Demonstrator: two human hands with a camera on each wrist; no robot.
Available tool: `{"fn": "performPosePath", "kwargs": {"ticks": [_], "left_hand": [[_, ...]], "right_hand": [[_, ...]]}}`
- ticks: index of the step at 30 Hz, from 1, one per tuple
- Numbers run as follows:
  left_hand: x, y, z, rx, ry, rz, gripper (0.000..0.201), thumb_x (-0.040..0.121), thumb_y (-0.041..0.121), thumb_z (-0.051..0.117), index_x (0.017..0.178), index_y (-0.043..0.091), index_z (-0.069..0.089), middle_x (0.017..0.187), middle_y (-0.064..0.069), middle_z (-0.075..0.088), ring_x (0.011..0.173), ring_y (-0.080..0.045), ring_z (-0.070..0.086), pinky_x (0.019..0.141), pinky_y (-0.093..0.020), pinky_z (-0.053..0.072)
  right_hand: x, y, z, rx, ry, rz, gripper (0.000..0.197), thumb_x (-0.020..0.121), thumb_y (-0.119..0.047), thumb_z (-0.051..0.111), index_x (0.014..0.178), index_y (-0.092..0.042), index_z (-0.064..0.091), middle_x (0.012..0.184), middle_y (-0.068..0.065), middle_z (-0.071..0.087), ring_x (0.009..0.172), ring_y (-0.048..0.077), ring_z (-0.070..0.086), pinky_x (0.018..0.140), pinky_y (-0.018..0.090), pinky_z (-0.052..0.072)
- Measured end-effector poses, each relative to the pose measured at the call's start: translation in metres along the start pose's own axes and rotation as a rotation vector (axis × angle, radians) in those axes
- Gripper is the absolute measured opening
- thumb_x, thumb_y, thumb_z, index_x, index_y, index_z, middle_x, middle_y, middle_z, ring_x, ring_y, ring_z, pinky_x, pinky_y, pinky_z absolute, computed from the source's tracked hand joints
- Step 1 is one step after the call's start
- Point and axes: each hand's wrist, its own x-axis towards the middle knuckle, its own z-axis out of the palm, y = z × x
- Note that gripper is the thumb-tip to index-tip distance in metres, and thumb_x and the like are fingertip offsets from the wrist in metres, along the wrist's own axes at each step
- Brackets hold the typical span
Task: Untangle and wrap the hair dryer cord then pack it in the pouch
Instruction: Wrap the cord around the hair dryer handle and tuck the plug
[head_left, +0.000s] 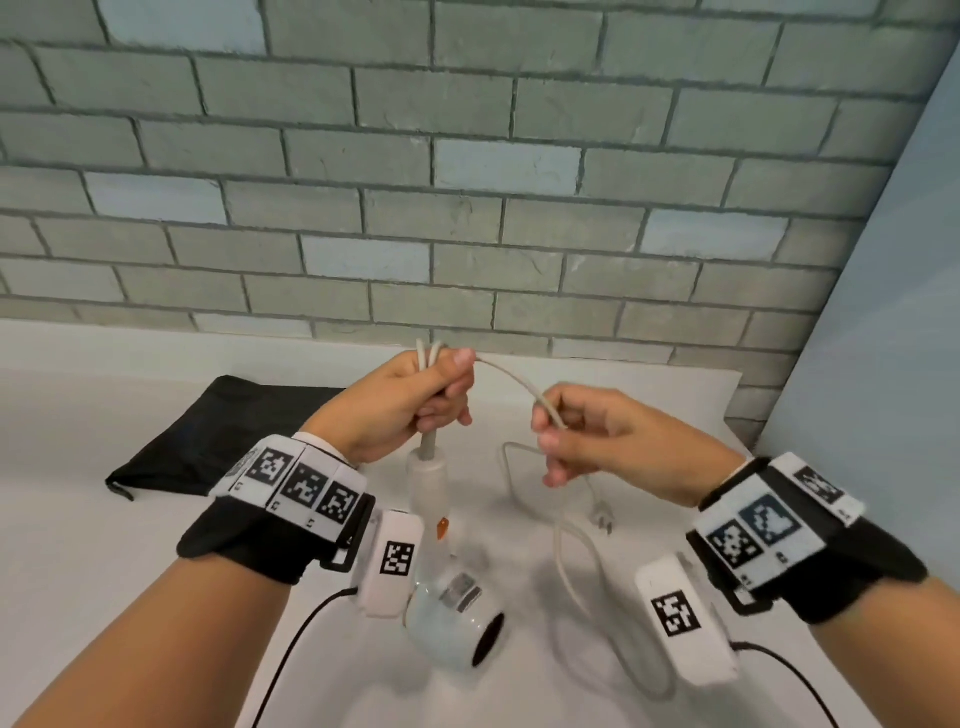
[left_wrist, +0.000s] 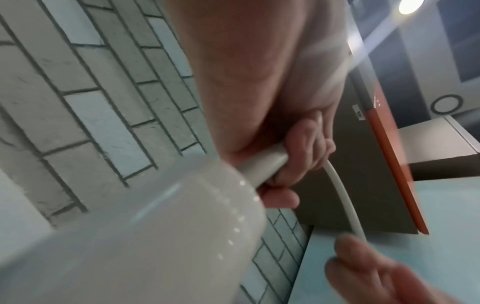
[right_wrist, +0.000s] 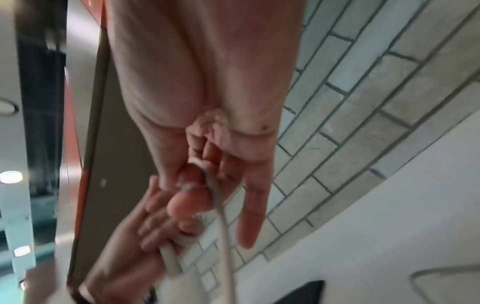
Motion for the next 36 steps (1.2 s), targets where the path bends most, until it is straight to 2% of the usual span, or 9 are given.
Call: {"fn": "performPosePath", "kwargs": {"ticks": [3, 6, 12, 15, 17, 19, 22, 27, 36], "left_hand": [[0.001, 0.001, 0.002, -0.048, 0.016, -0.019, 0.035, 0.090, 0.031, 0.037, 0.058, 0.018, 0.043, 0.040, 0.011, 0.029, 0.037, -0.007, 0.028, 0.064, -0.022, 0.048], [0.002, 0.001, 0.004, -0.147, 0.009, -0.062, 0.037, 0.089, 0.033, 0.038, 0.056, 0.017, 0.043, 0.038, 0.011, 0.027, 0.035, -0.006, 0.023, 0.056, -0.022, 0.045], [-0.003, 0.002, 0.012, -0.192, -0.373, -0.147, 0.042, 0.082, 0.054, 0.050, 0.080, 0.015, 0.063, 0.039, 0.017, 0.031, 0.035, 0.001, 0.026, 0.053, -0.019, 0.043], [-0.004, 0.002, 0.018, -0.223, -0.461, -0.114, 0.040, 0.086, 0.049, 0.046, 0.099, 0.017, 0.066, 0.040, 0.010, 0.028, 0.036, -0.002, 0.026, 0.056, -0.019, 0.044], [-0.005, 0.002, 0.022, -0.271, -0.425, -0.081, 0.036, 0.086, 0.043, 0.048, 0.103, 0.016, 0.066, 0.046, 0.010, 0.045, 0.039, -0.004, 0.041, 0.060, -0.020, 0.048], [-0.006, 0.001, 0.022, -0.332, -0.339, -0.069, 0.037, 0.083, 0.040, 0.053, 0.108, 0.016, 0.066, 0.075, 0.001, 0.070, 0.063, -0.013, 0.066, 0.065, -0.023, 0.054], [-0.004, -0.005, 0.016, -0.409, -0.184, -0.018, 0.045, 0.080, 0.039, 0.058, 0.120, 0.019, 0.060, 0.130, 0.003, 0.058, 0.114, -0.022, 0.060, 0.089, -0.034, 0.054], [-0.002, -0.008, 0.014, -0.284, 0.102, 0.043, 0.035, 0.087, 0.038, 0.052, 0.122, 0.034, 0.054, 0.143, 0.023, 0.038, 0.128, -0.011, 0.047, 0.108, -0.035, 0.038], [0.002, -0.006, -0.007, 0.299, 0.350, 0.119, 0.036, 0.095, 0.029, 0.041, 0.127, 0.044, 0.041, 0.147, 0.015, 0.034, 0.134, -0.005, 0.037, 0.110, -0.025, 0.030]], "right_hand": [[-0.002, 0.020, 0.001, -0.120, 0.015, 0.051, 0.013, 0.092, -0.005, 0.044, 0.088, -0.016, 0.050, 0.082, 0.001, 0.058, 0.078, 0.010, 0.060, 0.071, 0.027, 0.050], [0.006, 0.027, -0.006, -0.380, 0.401, -0.021, 0.015, 0.092, -0.013, 0.048, 0.084, -0.024, 0.055, 0.083, 0.000, 0.064, 0.070, 0.006, 0.055, 0.061, 0.021, 0.045], [0.025, -0.007, -0.015, -0.159, 0.764, -0.305, 0.015, 0.094, -0.016, 0.045, 0.092, -0.019, 0.059, 0.076, -0.007, 0.058, 0.070, 0.015, 0.056, 0.066, 0.027, 0.049], [0.044, -0.001, -0.006, -0.195, 0.750, -0.248, 0.019, 0.094, -0.018, 0.045, 0.100, -0.017, 0.063, 0.068, -0.022, 0.060, 0.052, 0.002, 0.050, 0.048, 0.017, 0.042], [0.056, 0.020, 0.001, -0.354, 0.678, -0.187, 0.021, 0.092, -0.018, 0.048, 0.102, -0.016, 0.066, 0.079, -0.022, 0.066, 0.066, -0.005, 0.054, 0.063, 0.016, 0.041], [0.062, 0.045, 0.015, -0.470, 0.505, -0.111, 0.022, 0.091, -0.013, 0.049, 0.105, -0.012, 0.066, 0.105, 0.004, 0.069, 0.095, 0.013, 0.062, 0.085, 0.029, 0.047], [0.056, 0.060, 0.045, -0.652, 0.304, -0.062, 0.029, 0.093, -0.019, 0.044, 0.118, -0.018, 0.058, 0.122, 0.012, 0.061, 0.111, 0.029, 0.056, 0.093, 0.043, 0.046], [0.034, 0.046, 0.071, -0.741, 0.161, -0.119, 0.043, 0.095, -0.025, 0.041, 0.135, -0.018, 0.031, 0.086, 0.013, 0.062, 0.079, 0.031, 0.058, 0.069, 0.041, 0.046], [-0.015, 0.050, 0.048, -0.323, 0.147, -0.030, 0.020, 0.093, -0.014, 0.046, 0.105, -0.024, 0.058, 0.055, -0.012, 0.049, 0.053, 0.002, 0.047, 0.058, 0.018, 0.043]]}}
